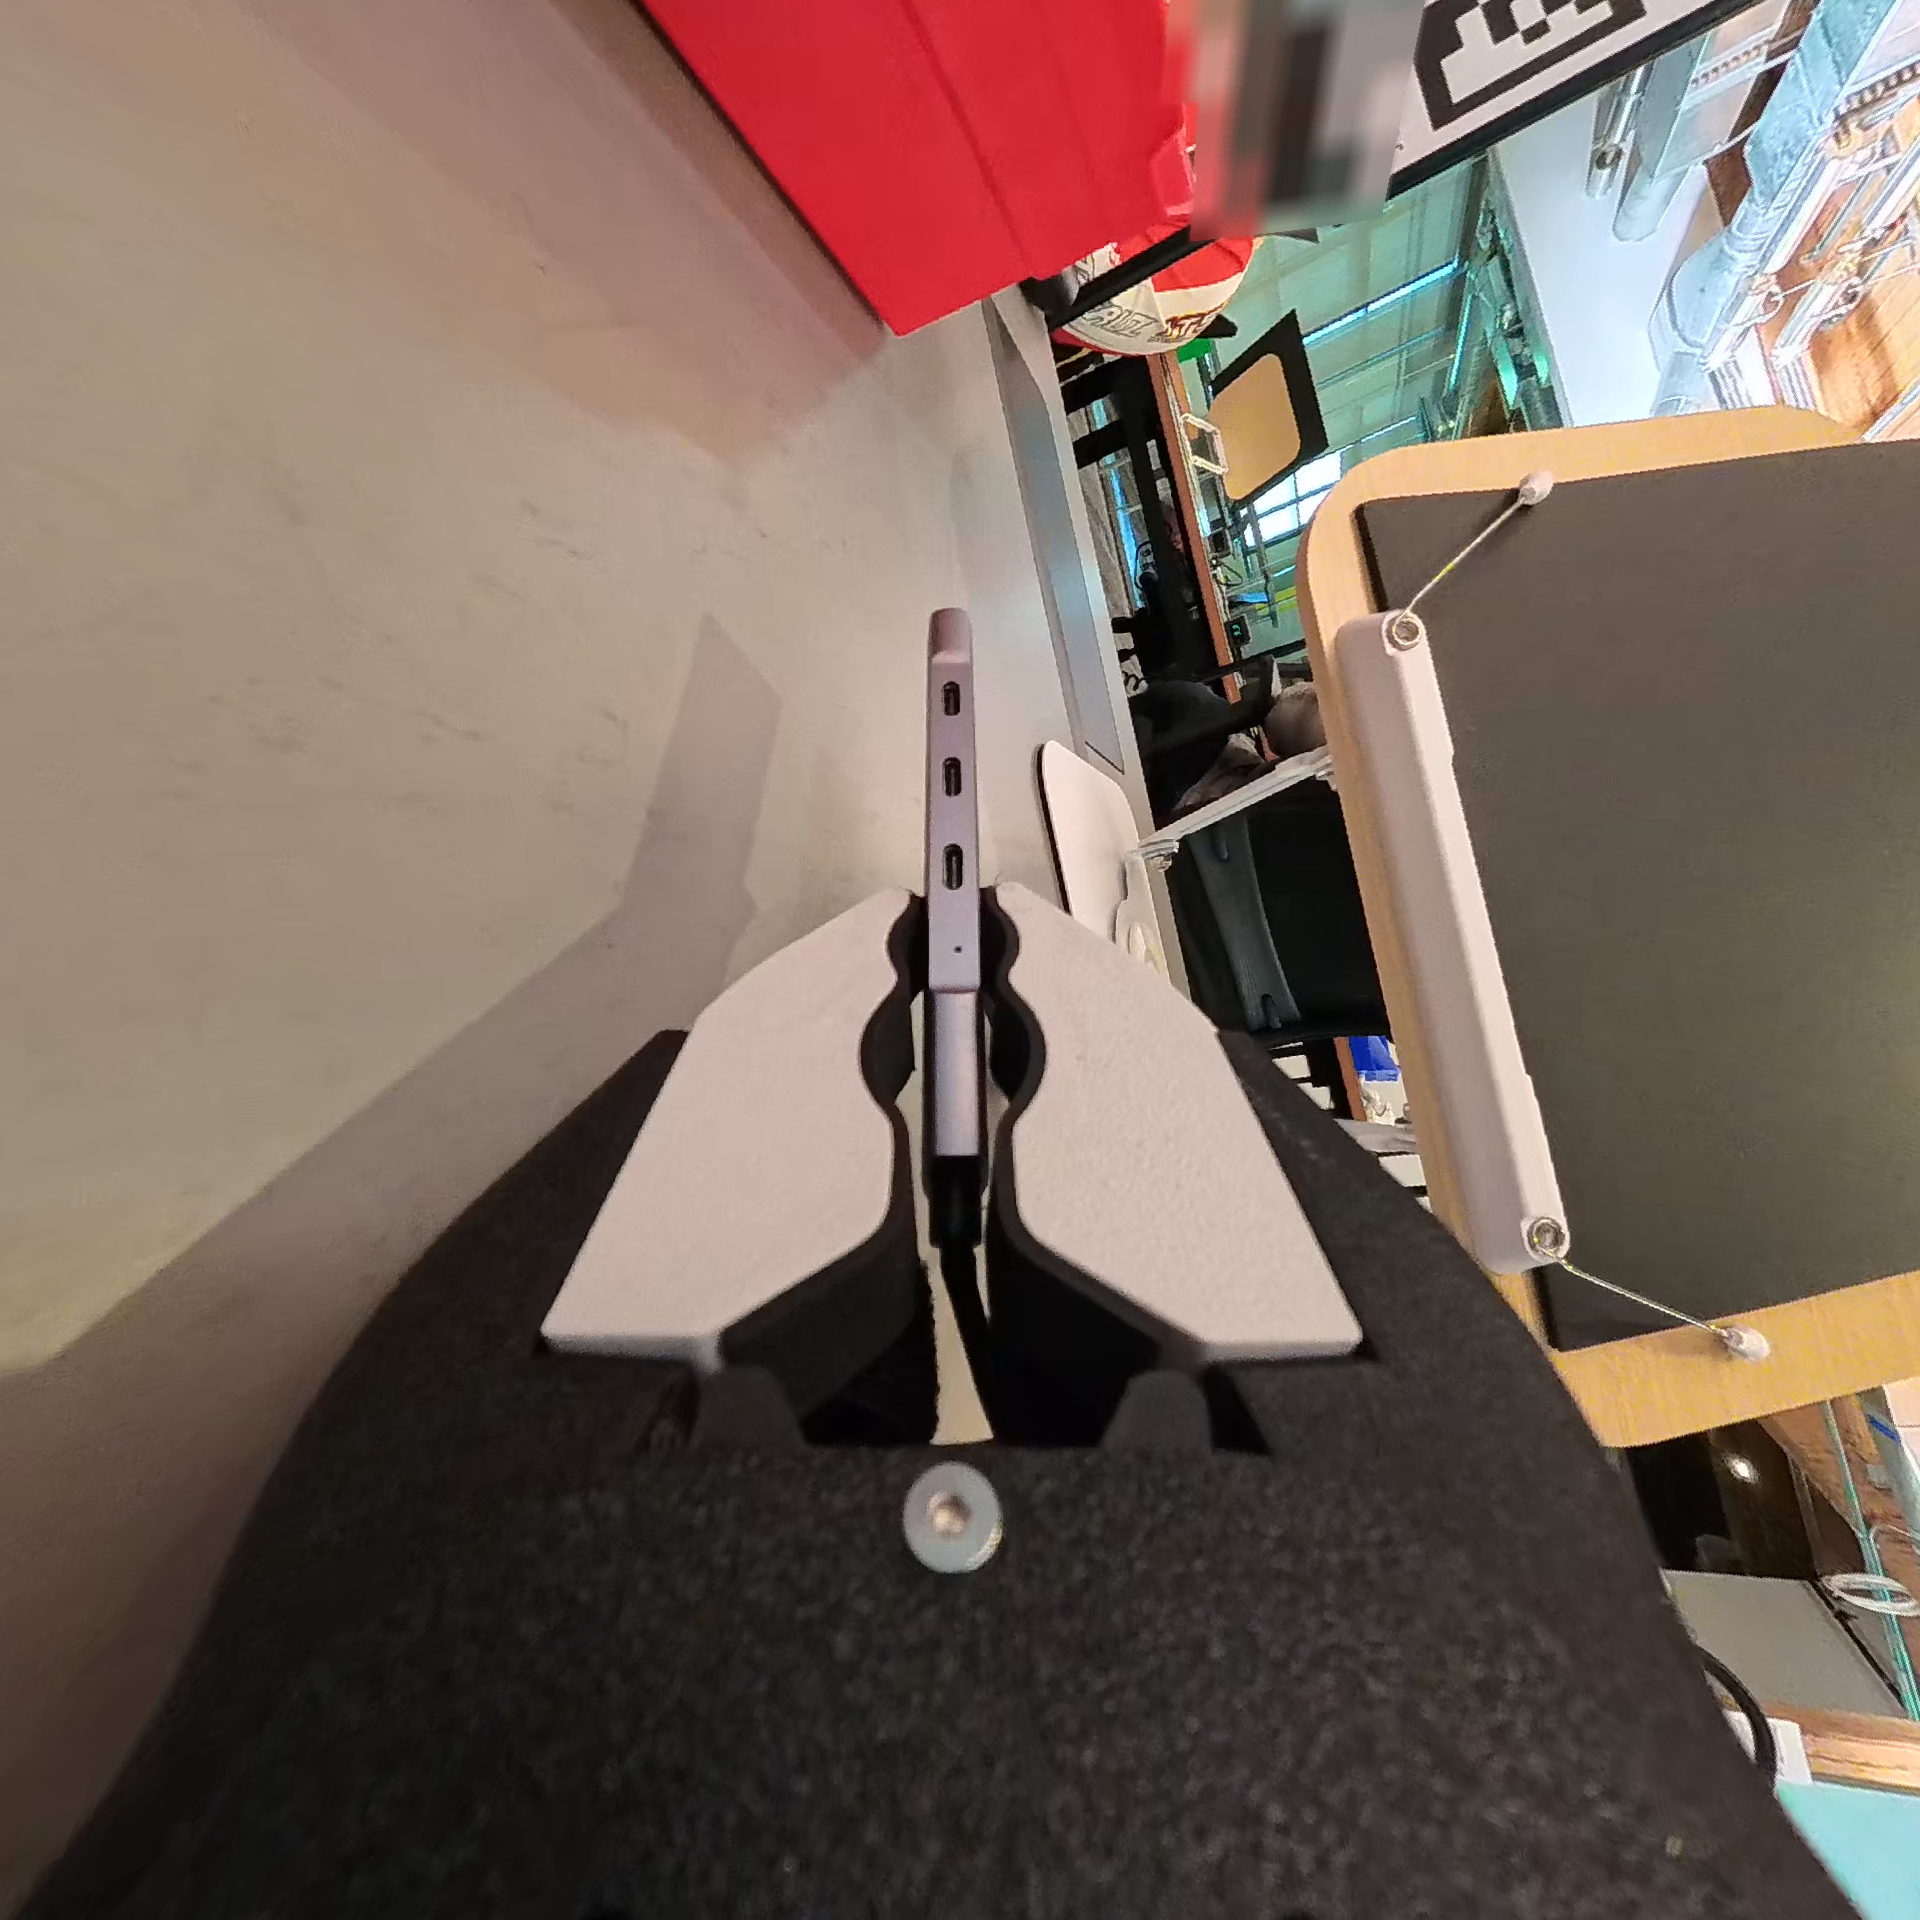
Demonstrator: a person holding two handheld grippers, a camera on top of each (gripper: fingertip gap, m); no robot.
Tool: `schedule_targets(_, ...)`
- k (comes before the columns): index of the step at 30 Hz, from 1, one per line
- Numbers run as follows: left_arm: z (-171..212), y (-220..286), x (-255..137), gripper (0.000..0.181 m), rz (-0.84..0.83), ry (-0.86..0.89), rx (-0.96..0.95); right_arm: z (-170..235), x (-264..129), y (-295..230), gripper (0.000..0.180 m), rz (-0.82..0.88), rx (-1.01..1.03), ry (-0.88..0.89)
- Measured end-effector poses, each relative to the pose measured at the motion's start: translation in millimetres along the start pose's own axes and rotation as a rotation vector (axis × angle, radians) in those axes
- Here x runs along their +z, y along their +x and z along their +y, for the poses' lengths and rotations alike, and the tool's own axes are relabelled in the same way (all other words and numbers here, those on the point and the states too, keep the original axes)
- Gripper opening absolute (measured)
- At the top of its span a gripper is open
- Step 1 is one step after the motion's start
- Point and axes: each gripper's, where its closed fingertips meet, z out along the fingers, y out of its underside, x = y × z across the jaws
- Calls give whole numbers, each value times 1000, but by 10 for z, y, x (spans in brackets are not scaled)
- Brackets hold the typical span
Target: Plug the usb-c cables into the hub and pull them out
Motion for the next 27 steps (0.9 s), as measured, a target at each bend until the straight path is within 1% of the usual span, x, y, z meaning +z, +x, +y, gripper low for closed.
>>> schedule_targets(2, 51, -69, -151, 2, -44, -100, 199, 1, 3, -1, 9, -1, 1, -1)
schedule_targets(3, 43, -168, -237, 2, -108, -137, 275, 0, 5, -4, 9, -2, -2, -2)
schedule_targets(4, 11, -275, -318, 2, -171, -165, 326, 0, 7, -8, 9, -2, -4, -2)
schedule_targets(5, -12, -301, -375, 2, -172, -186, 359, 0, 7, -14, 9, -5, -7, -3)
schedule_targets(6, -30, -219, -400, 2, -95, -186, 381, 0, 5, -18, 9, -5, -9, -4)
schedule_targets(7, -58, -74, -412, 2, 29, -162, 376, -2, 2, -18, 9, -5, -9, -3)
schedule_targets(8, -100, 108, -437, 2, 198, -122, 311, -3, -1, -15, 9, -4, -7, -2)
schedule_targets(9, -132, 203, -456, 2, 336, -111, 190, -4, -2, -12, 9, -4, -3, -1)
schedule_targets(10, -31, 50, -393, 2, 291, -208, 133, -2, -3, -8, 9, -3, 0, -1)
schedule_targets(11, 121, -269, -317, 2, 105, -316, 238, 2, -3, -5, 9, -3, 2, -3)
schedule_targets(12, 251, -569, -309, 2, -83, -426, 409, 4, -2, -5, 9, -3, 4, -4)
schedule_targets(13, 332, -694, -339, 2, -168, -509, 510, 5, -2, -6, 9, -4, 4, -4)
schedule_targets(14, 321, -550, -333, 2, -89, -483, 500, 6, -4, -6, 9, -4, 3, -5)
schedule_targets(15, 237, -372, -341, 2, 4, -413, 437, 6, -6, -8, 9, -5, 3, -4)
schedule_targets(16, 184, -341, -384, 2, 10, -399, 413, 4, -6, -10, 9, -6, 3, -4)
schedule_targets(17, 144, -268, -430, 2, 53, -377, 409, 3, -6, -10, 9, -6, 3, -3)
schedule_targets(19, -113, 160, -559, 2, 353, -195, 221, -1, 1, -13, 9, -8, 3, -2)
schedule_targets(20, -191, 221, -607, 2, 423, -155, 152, -1, 4, -15, 9, -9, 1, -3)
schedule_targets(21, -204, 179, -603, 2, 411, -149, 157, -3, 5, -15, 9, -9, 0, -3)
schedule_targets(22, -179, -7, -539, 2, 269, -166, 214, -5, 4, -16, 9, -9, 0, -2)
schedule_targets(23, -118, -347, -499, 2, 13, -240, 330, -5, 1, -16, 9, -9, 1, -2)
schedule_targets(24, -113, -554, -534, 2, -167, -292, 452, -3, -1, -15, 9, -9, 2, -2)
schedule_targets(25, -179, -519, -557, 2, -190, -264, 489, -2, -2, -14, 9, -8, 3, -2)
schedule_targets(26, -266, -474, -583, 2, -201, -222, 467, -2, -2, -12, 9, -8, 5, -2)
schedule_targets(27, -332, -523, -634, 2, -273, -216, 477, -1, 1, -10, 9, -8, 6, -2)
